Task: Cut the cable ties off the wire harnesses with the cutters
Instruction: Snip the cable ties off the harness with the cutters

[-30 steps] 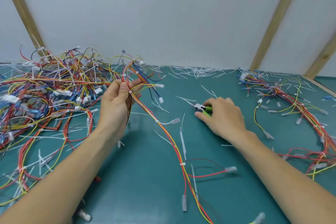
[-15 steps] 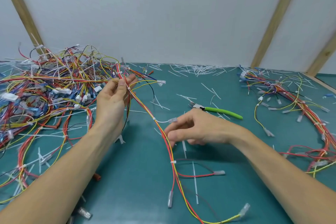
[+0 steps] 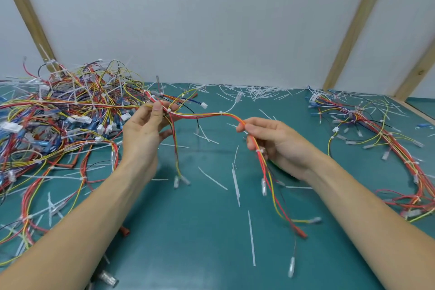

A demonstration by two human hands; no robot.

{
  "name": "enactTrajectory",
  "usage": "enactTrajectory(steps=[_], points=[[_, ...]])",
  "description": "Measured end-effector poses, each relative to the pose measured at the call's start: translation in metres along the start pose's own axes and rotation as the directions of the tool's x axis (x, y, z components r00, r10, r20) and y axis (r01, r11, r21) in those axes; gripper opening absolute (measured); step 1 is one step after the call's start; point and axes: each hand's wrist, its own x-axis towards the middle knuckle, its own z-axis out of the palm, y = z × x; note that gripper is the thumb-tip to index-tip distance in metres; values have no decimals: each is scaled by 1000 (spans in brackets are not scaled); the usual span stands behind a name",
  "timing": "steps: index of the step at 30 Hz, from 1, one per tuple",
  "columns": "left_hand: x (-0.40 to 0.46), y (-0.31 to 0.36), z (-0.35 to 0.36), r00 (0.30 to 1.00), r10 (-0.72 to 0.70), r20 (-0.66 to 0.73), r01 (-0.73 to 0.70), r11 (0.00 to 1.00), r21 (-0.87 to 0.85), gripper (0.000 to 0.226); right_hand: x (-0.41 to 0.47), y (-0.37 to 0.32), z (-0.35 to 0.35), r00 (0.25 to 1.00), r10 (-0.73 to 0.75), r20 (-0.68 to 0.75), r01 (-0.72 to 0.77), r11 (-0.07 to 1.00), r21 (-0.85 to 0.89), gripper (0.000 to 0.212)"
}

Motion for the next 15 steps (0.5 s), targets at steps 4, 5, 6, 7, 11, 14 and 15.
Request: enactTrajectory(steps=[4,5,6,7,11,14,15], points=[[-4,4,3,998,-41,47,45,996,-79,16,4,0,1,994,10,-111,21,964,266,15],[-4,5,4,996,-56,68,62,994,-89,16,4,-2,1,992,50,-119,-1,925,381,17],[-5,6,4,993,-72,91,80,993,-91,15,5,-4,1,989,96,-110,-27,862,507,17],[-5,6,5,989,-87,116,97,992,-84,15,5,-7,0,988,131,-84,-50,779,625,16],[-7,4,5,976,-117,185,119,993,-1,15,4,-11,-8,988,152,-18,-64,521,851,18],[-6,4,4,982,-100,158,94,995,42,15,3,-11,-18,984,169,-65,-15,434,901,28],[-4,4,3,987,-86,139,80,996,49,14,3,-12,-22,980,171,-102,21,419,908,30]])
